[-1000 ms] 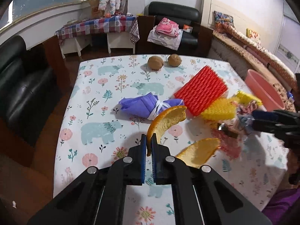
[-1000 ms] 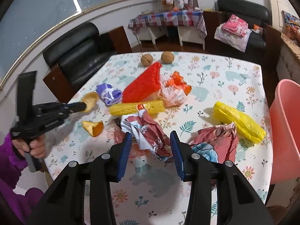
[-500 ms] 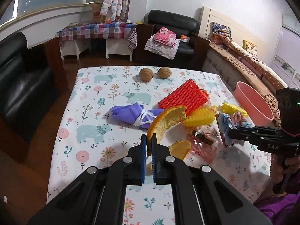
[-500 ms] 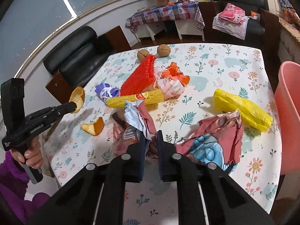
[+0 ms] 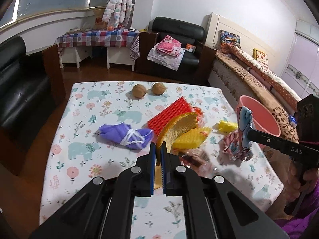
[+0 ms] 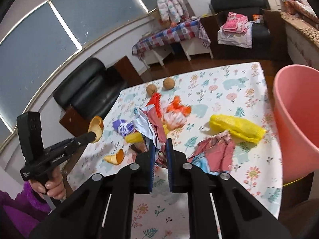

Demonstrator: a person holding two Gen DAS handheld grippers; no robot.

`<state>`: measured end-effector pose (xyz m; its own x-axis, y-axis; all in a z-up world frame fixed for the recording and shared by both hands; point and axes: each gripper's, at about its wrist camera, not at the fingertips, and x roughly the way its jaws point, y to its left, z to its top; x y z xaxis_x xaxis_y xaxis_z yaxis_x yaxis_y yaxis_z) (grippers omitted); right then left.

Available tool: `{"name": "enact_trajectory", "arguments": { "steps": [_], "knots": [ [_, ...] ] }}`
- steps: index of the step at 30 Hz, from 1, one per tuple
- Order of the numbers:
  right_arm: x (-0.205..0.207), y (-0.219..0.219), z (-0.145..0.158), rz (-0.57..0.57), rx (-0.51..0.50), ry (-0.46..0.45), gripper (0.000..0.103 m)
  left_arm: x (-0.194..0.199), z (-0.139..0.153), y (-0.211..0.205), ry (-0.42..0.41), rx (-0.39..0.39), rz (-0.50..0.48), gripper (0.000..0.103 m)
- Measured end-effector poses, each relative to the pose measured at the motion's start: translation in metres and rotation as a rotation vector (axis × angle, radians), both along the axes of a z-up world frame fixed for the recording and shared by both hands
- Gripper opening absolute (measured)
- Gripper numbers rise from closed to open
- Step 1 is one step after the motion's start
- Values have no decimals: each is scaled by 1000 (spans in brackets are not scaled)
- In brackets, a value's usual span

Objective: Collect trash
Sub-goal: 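Carry the orange peel and wrapper to the pink bucket and release both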

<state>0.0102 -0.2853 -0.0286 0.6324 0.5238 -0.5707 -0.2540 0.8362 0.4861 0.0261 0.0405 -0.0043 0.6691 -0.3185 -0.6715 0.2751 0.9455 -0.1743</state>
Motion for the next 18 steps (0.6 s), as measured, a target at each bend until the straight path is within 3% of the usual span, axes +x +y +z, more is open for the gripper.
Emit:
{"name": "enact_trajectory", "arguments": {
  "steps": [9,18],
  "knots": [
    [-9,-37,8,-119,23,-47,11,4,7,-36,17,-66,-45,4],
    [-20,-93,3,-273,42,-59,11,12,15,-96,4,-69,-146,4]
  ]
}}
